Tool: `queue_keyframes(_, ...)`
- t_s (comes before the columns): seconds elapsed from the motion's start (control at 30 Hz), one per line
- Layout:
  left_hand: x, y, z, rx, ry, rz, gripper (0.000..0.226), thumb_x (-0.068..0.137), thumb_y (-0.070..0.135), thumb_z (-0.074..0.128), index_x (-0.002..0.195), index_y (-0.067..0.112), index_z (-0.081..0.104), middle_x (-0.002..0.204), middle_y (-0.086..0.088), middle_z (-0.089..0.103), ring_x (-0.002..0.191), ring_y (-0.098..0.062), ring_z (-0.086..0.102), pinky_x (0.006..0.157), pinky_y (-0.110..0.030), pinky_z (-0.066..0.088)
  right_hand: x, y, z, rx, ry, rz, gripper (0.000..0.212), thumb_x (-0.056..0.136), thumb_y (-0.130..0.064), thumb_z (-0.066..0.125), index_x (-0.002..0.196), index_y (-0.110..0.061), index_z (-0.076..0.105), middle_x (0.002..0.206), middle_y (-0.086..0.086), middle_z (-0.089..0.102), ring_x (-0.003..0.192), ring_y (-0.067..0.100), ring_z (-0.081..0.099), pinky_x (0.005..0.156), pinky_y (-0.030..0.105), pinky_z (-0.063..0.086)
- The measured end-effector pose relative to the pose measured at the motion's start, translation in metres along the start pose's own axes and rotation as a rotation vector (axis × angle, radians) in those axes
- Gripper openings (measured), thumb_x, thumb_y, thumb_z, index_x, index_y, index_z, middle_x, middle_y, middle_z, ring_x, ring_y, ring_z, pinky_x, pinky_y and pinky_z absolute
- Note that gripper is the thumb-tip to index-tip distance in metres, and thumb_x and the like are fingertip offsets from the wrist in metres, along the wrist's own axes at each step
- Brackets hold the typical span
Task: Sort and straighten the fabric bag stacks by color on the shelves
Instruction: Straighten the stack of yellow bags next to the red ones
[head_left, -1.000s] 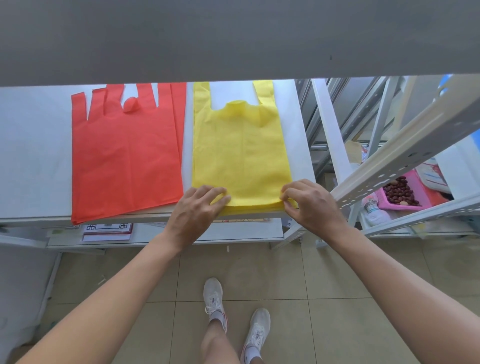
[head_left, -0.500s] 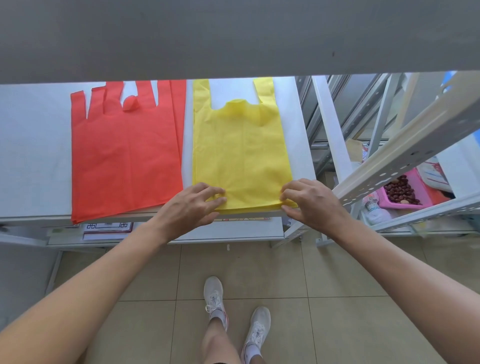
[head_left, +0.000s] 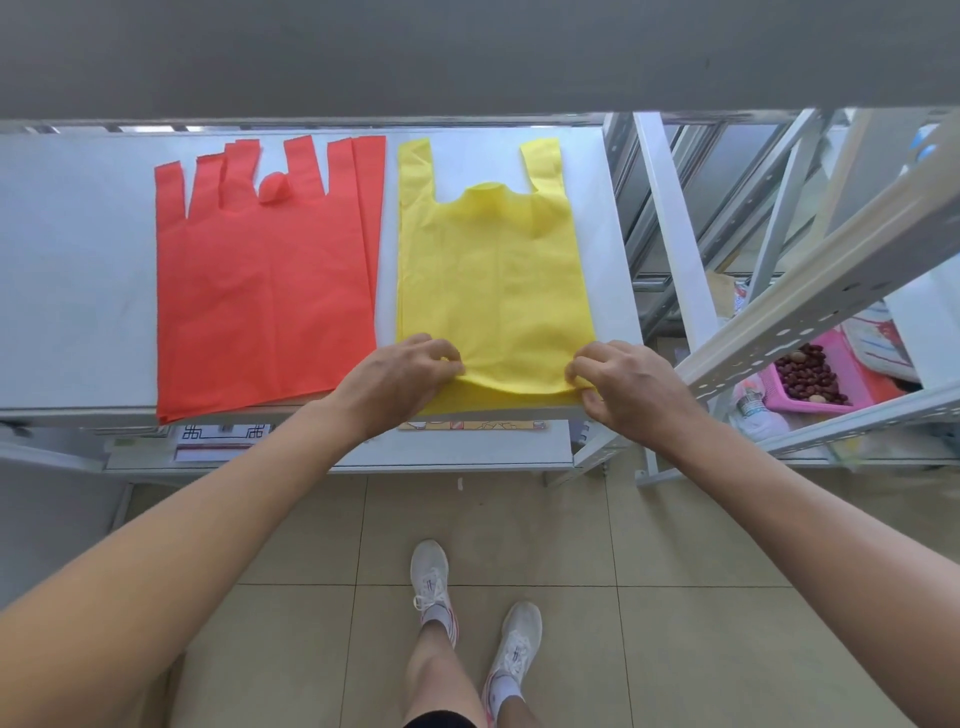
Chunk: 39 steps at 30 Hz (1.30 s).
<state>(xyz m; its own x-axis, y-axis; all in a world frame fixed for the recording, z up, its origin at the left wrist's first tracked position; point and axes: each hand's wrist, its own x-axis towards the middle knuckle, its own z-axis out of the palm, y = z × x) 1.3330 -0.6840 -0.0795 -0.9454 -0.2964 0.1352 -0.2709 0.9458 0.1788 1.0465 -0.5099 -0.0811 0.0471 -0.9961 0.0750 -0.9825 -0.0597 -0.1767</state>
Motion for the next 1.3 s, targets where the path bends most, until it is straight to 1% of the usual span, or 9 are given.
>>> queue_keyframes(0.07, 0.003, 0.0, -0.001, -0.179, 0.011, -0.132, 0.022, 0.099, 0.005, 0.064, 0.116, 0.013, 0.077, 0.119, -0.002, 0.071, 0.107, -0.027, 0.065, 0.084, -0.042, 0.057, 0.002, -0.004, -0.001, 0.006, -0.014, 0.049, 0.023, 0.082, -0.009, 0.071, 0.102, -0.017, 0.072, 0.101, 0.002, 0.069, 0.084, 0.029, 0.063, 0.064, 0.036, 0.053)
queue_keyframes(0.13, 0.002, -0.002, -0.003, -0.227, 0.003, -0.173, 0.022, 0.1, 0.006, 0.064, 0.116, 0.012, 0.078, 0.119, -0.002, 0.072, 0.109, -0.026, 0.065, 0.089, -0.041, 0.055, 0.005, -0.007, -0.005, 0.051, -0.029, 0.122, 0.019, 0.087, -0.012, 0.067, 0.105, -0.018, 0.07, 0.102, 0.001, 0.066, 0.09, 0.027, 0.06, 0.065, 0.038, 0.053)
queue_keyframes(0.3, -0.01, 0.007, -0.007, -0.097, 0.087, -0.096, 0.022, 0.094, 0.008, 0.074, 0.113, 0.016, 0.079, 0.113, 0.001, 0.075, 0.097, -0.024, 0.065, 0.081, -0.039, 0.056, 0.001, -0.014, -0.007, 0.076, 0.043, 0.151, 0.011, 0.086, -0.01, 0.065, 0.094, -0.016, 0.062, 0.1, -0.001, 0.062, 0.091, 0.025, 0.056, 0.06, 0.038, 0.051)
queue_keyframes(0.53, -0.031, 0.022, 0.016, 0.007, 0.095, -0.034, 0.019, 0.098, 0.022, 0.07, 0.117, 0.021, 0.073, 0.131, 0.001, 0.068, 0.104, -0.025, 0.06, 0.079, -0.045, 0.056, -0.014, -0.017, 0.004, 0.067, 0.027, 0.145, 0.013, 0.084, -0.006, 0.063, 0.093, -0.015, 0.059, 0.105, -0.001, 0.063, 0.096, 0.026, 0.056, 0.061, 0.035, 0.049)
queue_keyframes(0.67, -0.036, 0.021, 0.021, 0.018, 0.108, -0.044, 0.028, 0.1, 0.036, 0.061, 0.12, 0.021, 0.071, 0.136, 0.001, 0.064, 0.107, -0.025, 0.059, 0.081, -0.044, 0.055, -0.014, -0.015, 0.003, 0.078, 0.031, 0.134, 0.013, 0.085, -0.006, 0.063, 0.094, -0.015, 0.06, 0.109, -0.001, 0.063, 0.1, 0.025, 0.057, 0.066, 0.037, 0.052)
queue_keyframes(0.83, -0.037, 0.019, 0.023, 0.098, 0.175, -0.028, 0.022, 0.104, 0.021, 0.059, 0.121, 0.016, 0.072, 0.139, -0.005, 0.065, 0.112, -0.029, 0.061, 0.081, -0.042, 0.052, -0.019, -0.013, 0.001, 0.105, 0.115, 0.168, 0.014, 0.087, -0.006, 0.071, 0.095, -0.016, 0.065, 0.114, -0.005, 0.067, 0.11, 0.023, 0.061, 0.067, 0.037, 0.056)
queue_keyframes(1.0, -0.034, 0.02, 0.019, 0.16, 0.234, -0.044, 0.027, 0.107, 0.021, 0.053, 0.124, 0.012, 0.071, 0.141, -0.006, 0.065, 0.114, -0.031, 0.061, 0.085, -0.043, 0.049, -0.017, -0.013, 0.001, 0.035, 0.218, 0.175, 0.009, 0.086, -0.009, 0.077, 0.087, -0.015, 0.07, 0.108, -0.002, 0.069, 0.102, 0.025, 0.062, 0.066, 0.036, 0.054)
queue_keyframes(1.17, -0.042, 0.023, 0.026, 0.187, 0.136, -0.018, 0.038, 0.105, 0.017, 0.039, 0.127, 0.01, 0.07, 0.144, -0.01, 0.062, 0.116, -0.033, 0.062, 0.082, -0.045, 0.054, -0.02, -0.011, 0.011, -0.044, 0.175, 0.099, 0.008, 0.09, -0.012, 0.074, 0.086, -0.015, 0.068, 0.096, -0.002, 0.067, 0.089, 0.025, 0.06, 0.065, 0.04, 0.051)
queue_keyframes(1.3, -0.043, 0.027, 0.027, 0.193, 0.121, -0.049, 0.045, 0.114, 0.033, 0.034, 0.13, 0.009, 0.068, 0.147, -0.01, 0.06, 0.119, -0.032, 0.062, 0.084, -0.045, 0.054, -0.025, -0.008, 0.011, -0.018, 0.167, 0.066, 0.008, 0.095, -0.018, 0.068, 0.089, -0.014, 0.07, 0.102, -0.001, 0.066, 0.09, 0.025, 0.061, 0.069, 0.039, 0.052)
